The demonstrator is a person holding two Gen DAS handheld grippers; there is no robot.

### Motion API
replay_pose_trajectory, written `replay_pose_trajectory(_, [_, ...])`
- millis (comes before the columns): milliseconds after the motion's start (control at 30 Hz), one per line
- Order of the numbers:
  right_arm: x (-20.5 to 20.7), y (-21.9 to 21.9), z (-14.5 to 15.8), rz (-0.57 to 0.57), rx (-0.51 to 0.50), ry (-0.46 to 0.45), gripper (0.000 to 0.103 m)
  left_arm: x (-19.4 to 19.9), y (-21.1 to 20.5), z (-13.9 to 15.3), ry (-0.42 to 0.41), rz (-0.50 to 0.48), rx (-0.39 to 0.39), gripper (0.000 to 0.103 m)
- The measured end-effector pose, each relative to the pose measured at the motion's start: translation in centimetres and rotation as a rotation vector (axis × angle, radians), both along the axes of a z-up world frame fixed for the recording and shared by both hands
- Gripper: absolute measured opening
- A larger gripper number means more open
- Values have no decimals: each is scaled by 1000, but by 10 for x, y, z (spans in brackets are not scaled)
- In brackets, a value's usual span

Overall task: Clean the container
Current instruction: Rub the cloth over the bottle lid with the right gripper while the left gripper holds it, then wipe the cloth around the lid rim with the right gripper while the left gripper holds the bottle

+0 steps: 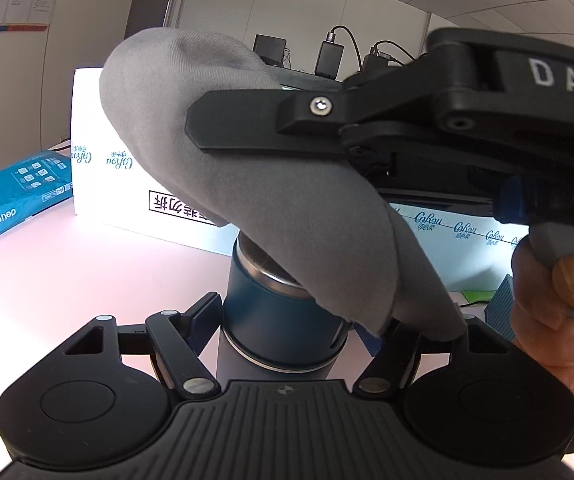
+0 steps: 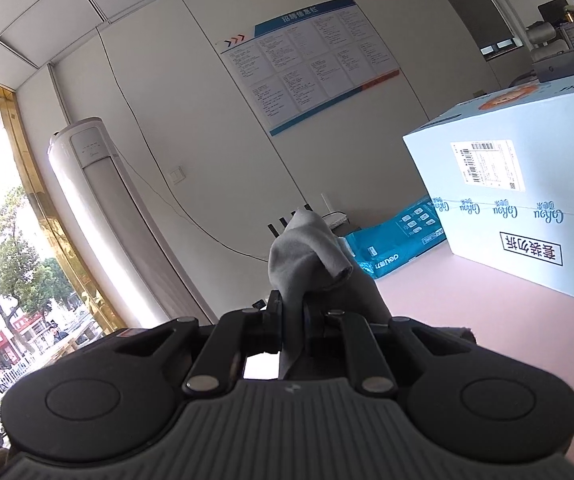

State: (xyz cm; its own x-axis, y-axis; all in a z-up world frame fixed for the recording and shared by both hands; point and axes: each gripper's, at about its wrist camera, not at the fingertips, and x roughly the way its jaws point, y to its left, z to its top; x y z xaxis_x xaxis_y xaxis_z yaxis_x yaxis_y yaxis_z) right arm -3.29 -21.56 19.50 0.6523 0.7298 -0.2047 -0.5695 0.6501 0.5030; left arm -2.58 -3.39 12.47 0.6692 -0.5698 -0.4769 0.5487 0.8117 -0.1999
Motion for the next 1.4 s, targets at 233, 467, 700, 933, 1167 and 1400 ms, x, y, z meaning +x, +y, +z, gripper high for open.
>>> replay_pose_trajectory(233, [1, -18, -5, -81, -28, -7, 13, 0, -1, 1, 3, 0, 0, 66])
replay_pose_trajectory(467, [-17, -28, -10, -84, -22, 13, 13, 5, 0, 1, 4, -2, 5, 66])
replay_pose_trajectory(700, [-21, -20, -9, -7, 23, 36, 13, 9, -1, 0, 6, 2, 7, 66])
replay_pose_trajectory(933, [-6, 0, -5, 61, 47, 53, 13, 8, 1, -2, 2, 1, 11, 66])
replay_pose_trajectory(1167, [9, 6, -3, 21, 14, 38, 13, 8, 2, -3, 1, 2, 7, 66])
replay_pose_trajectory(1400, [11, -12, -8, -66, -4, 31, 13, 9, 4, -4, 3, 1, 3, 66])
